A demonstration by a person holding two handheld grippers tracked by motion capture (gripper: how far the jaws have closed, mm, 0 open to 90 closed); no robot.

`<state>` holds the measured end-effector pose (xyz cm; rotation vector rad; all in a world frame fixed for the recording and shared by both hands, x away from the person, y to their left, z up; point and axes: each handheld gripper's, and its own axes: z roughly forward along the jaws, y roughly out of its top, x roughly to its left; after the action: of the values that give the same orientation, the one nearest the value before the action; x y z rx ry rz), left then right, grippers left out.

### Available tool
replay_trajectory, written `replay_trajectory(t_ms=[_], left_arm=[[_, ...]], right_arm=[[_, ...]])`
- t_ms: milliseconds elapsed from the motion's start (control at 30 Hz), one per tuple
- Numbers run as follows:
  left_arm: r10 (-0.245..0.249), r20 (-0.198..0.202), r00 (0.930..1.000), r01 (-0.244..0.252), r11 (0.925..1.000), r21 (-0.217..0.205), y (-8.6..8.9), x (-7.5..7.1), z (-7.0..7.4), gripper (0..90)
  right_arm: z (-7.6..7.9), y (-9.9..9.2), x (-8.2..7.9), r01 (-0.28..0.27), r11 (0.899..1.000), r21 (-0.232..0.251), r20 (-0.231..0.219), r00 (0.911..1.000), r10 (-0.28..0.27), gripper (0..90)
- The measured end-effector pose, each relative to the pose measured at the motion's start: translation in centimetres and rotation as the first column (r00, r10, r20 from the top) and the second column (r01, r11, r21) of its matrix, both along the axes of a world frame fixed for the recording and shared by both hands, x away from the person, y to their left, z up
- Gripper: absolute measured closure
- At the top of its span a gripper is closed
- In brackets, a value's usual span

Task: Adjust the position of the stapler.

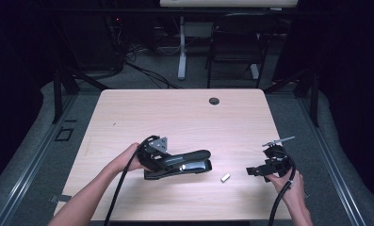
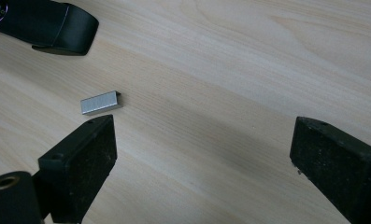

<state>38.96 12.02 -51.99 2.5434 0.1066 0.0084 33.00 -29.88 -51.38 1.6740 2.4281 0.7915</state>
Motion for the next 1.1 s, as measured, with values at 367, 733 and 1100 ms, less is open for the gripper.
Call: replay_trajectory(t_ms=[367, 733, 1100], left_arm=[[-0.026, 0.001, 0.9997, 0.026, 0.9997, 0.006, -0.2, -0.13, 0.04, 51.6], [-0.058, -0.001, 0.9983, 0.058, 0.9982, 0.019, -0.37, -0.16, 0.14, 51.6], [-0.074, -0.002, 0.9973, 0.074, 0.9971, 0.021, -0.4, -0.26, 0.15, 51.6]], right_arm=[[0.08, 0.08, -0.08, -0.001, 1.0, -0.004, 0.012, 0.9999, 0.001, 7.3], [0.08, 0.2, -0.12, -0.008, 1.0, -0.003, 0.013, 0.9999, 0.008, 7.7], [0.14, 0.33, -0.14, -0.016, 1.0, 0.004, 0.021, 0.9997, 0.016, 8.1]])
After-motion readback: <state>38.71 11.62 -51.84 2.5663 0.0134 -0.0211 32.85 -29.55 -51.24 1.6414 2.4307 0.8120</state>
